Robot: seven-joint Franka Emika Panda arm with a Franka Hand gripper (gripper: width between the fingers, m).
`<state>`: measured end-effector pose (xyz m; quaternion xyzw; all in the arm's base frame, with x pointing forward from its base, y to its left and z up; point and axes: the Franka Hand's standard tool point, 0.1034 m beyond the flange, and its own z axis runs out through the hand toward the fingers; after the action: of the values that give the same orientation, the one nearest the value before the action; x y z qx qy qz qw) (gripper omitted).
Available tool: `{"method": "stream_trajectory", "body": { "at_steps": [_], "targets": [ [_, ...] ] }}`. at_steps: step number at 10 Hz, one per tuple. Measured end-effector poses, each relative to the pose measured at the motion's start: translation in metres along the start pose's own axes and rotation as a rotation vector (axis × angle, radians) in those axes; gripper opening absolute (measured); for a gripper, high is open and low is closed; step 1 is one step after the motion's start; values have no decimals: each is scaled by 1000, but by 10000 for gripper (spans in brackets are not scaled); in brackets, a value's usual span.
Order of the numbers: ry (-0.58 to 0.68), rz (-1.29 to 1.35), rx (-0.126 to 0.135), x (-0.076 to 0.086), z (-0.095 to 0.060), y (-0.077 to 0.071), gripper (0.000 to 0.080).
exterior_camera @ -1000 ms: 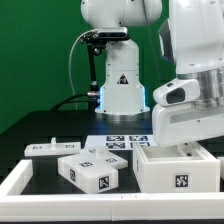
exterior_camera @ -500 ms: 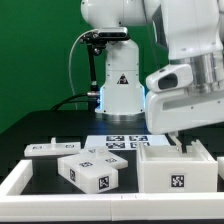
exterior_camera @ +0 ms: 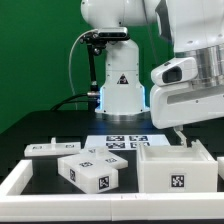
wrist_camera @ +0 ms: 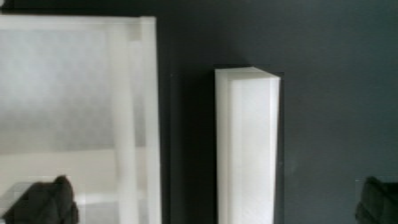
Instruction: Assemble cabinet
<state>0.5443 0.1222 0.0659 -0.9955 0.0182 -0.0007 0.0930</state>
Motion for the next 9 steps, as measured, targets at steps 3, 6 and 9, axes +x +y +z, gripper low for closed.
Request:
{"method": "stream_trajectory", "body": {
  "at_steps": [3,6,9],
  "targets": [
    [-3,213,1,11,-19,-11,798],
    [-5,228,2,10,-18,-10,798],
    [-27,581,-2,27,-26,-7,798]
  ]
}}
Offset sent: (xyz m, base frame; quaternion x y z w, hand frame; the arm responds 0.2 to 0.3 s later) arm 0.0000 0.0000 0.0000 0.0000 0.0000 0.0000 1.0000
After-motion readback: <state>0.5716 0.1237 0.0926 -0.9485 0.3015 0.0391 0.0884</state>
